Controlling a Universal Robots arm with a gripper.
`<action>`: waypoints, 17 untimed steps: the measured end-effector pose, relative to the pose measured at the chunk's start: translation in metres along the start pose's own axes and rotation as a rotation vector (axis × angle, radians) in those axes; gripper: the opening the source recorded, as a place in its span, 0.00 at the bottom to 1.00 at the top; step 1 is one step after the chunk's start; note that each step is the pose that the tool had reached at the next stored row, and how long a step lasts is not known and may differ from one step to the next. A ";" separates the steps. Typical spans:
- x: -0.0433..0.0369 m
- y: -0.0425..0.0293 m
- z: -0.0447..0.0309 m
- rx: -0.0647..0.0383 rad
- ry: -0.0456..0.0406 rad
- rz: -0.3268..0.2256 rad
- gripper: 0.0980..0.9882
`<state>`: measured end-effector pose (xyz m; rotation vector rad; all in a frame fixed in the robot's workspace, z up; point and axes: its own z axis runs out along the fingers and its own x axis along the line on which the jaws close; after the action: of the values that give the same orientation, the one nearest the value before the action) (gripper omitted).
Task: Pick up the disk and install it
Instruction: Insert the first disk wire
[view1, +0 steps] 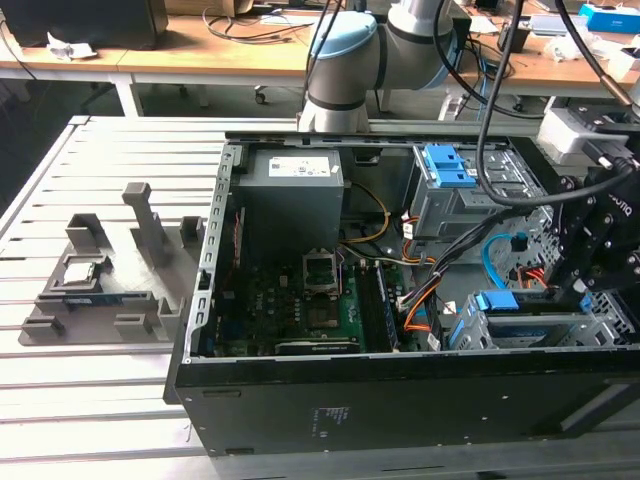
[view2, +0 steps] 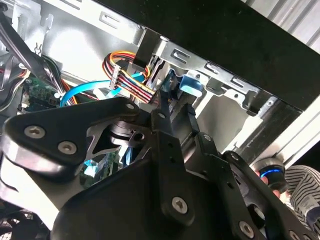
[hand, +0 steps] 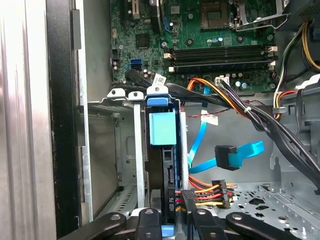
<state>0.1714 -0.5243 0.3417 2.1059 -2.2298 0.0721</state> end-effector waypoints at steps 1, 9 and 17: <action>0.0003 0.0001 -0.0044 0.000 0.0008 0.000 0.22; -0.0038 0.0006 -0.0190 0.000 0.0022 0.000 0.01; -0.0076 0.0009 -0.0220 0.000 0.0022 0.000 0.01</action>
<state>0.1714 -0.5148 0.3629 2.1048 -2.2287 0.0746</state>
